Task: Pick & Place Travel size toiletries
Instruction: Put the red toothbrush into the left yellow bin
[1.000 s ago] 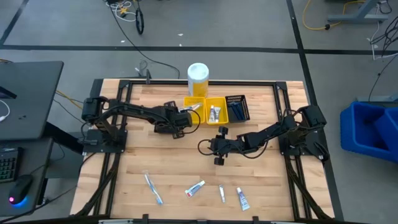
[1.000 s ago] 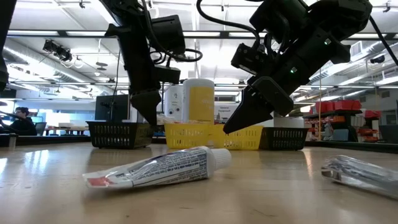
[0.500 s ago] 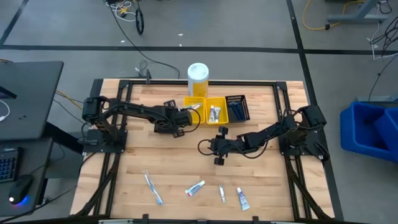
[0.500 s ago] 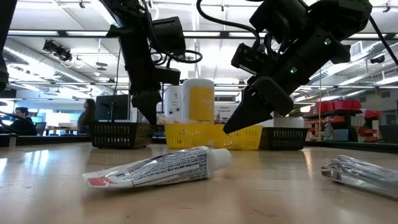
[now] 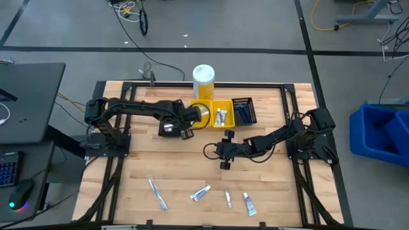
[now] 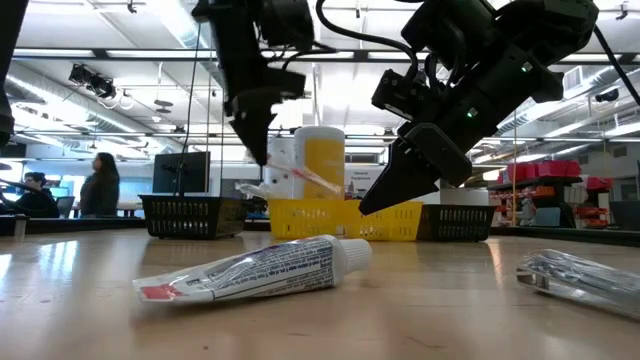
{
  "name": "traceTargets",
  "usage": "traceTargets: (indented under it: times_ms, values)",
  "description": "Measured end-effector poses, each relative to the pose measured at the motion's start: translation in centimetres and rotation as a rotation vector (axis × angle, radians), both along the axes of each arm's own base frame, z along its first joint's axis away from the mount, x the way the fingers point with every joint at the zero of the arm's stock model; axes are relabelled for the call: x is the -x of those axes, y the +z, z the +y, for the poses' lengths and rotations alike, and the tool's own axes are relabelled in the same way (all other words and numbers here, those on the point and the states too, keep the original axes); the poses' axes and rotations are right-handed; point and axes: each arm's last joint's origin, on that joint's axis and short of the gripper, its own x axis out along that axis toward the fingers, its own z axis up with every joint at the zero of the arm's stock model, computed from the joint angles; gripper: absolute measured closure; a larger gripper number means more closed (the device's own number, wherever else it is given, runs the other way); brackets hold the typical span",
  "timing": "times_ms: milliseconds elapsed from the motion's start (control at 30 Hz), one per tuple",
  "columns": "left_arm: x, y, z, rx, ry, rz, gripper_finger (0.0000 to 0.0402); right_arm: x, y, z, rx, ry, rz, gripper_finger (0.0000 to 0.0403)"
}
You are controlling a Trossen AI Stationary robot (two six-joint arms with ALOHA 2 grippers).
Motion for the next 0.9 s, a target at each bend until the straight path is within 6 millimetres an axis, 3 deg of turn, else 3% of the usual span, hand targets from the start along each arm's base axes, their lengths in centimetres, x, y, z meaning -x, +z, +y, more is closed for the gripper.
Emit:
traceTargets:
  times_ms: [167, 367, 567, 900]
  values:
    - [-0.3, 1.1, 1.3, 0.157, 0.167, -0.108, 0.0306, 0.0, 0.0, 0.0, 0.0, 0.0, 0.0, 0.0263]
    - [0.4, 0.9, 2.7, 0.203, 0.325, -0.11, 0.033, 0.0, 0.0, 0.0, 0.0, 0.0, 0.0, 0.0263]
    - [0.5, 0.9, 3.2, 0.246, 0.508, -0.173, 0.0309, 0.0, 0.0, 0.0, 0.0, 0.0, 0.0, 0.0263]
    - [-1.2, -0.3, 3.7, 0.339, 0.461, -0.242, 0.0302, -0.1, 0.1, 0.0, -0.004, 0.0, -0.015, 0.0263]
